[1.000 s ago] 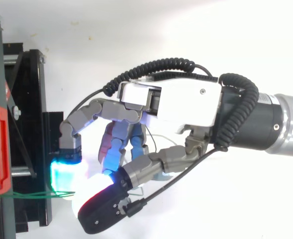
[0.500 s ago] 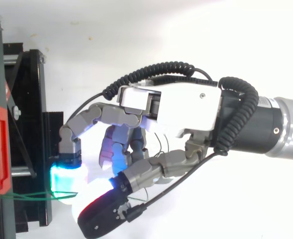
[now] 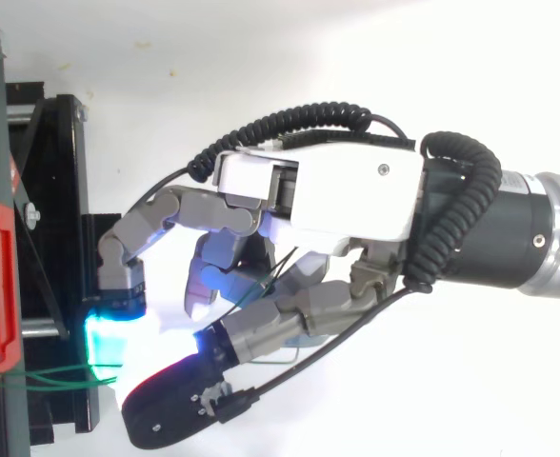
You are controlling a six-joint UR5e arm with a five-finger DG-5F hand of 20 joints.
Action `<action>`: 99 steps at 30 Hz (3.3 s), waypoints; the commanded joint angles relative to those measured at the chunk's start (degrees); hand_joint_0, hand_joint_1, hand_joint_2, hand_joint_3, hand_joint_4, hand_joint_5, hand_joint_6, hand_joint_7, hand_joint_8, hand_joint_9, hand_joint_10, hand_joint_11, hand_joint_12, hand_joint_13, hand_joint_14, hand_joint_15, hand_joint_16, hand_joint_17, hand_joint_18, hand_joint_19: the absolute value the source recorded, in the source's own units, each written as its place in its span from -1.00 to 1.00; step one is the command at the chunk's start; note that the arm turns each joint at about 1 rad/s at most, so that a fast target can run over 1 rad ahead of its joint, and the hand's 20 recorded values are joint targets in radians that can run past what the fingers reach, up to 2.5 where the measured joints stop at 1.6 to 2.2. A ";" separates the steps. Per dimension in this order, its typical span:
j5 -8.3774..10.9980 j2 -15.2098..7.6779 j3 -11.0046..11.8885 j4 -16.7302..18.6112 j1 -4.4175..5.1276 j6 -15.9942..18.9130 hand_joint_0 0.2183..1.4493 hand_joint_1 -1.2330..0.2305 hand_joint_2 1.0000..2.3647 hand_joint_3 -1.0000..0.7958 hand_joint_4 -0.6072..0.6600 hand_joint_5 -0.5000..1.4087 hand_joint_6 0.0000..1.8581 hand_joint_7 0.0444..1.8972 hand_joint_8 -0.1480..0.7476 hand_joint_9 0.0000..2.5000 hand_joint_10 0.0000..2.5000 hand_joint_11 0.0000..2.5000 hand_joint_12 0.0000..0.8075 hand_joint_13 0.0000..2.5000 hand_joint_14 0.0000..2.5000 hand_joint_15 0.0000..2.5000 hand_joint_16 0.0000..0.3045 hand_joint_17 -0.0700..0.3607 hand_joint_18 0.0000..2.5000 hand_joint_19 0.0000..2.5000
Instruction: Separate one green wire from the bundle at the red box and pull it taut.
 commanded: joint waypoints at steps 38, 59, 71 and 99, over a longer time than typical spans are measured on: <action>-0.90 -0.08 0.77 -1.83 -1.71 -1.19 -0.37 -0.08 -0.98 -0.27 0.24 -0.70 -0.05 -0.05 -0.09 0.17 -0.13 0.05 -0.17 0.51 -0.96 0.17 -0.60 -0.04 -0.14 -0.55; -1.08 -0.08 -0.02 0.19 -3.20 -3.30 -0.36 -0.11 -0.97 -0.14 0.21 -0.70 -0.04 -0.02 -0.05 0.17 -0.10 0.09 -0.16 0.51 -0.96 0.17 -0.60 -0.04 -0.13 -0.54; -2.48 -0.08 1.47 0.19 -3.91 -4.00 -0.40 -0.31 -0.98 -0.32 0.23 -0.70 -0.01 -0.07 -0.01 0.13 -0.12 0.07 -0.10 0.43 -0.99 0.13 -0.61 -0.05 -0.13 -0.54; -3.54 -0.08 4.20 -2.45 -4.43 -6.81 -0.29 -0.35 -0.97 -0.16 0.17 -0.69 0.01 -0.06 -0.02 0.13 -0.32 0.14 -0.03 0.32 -0.99 0.01 -0.62 -0.07 -0.15 -0.55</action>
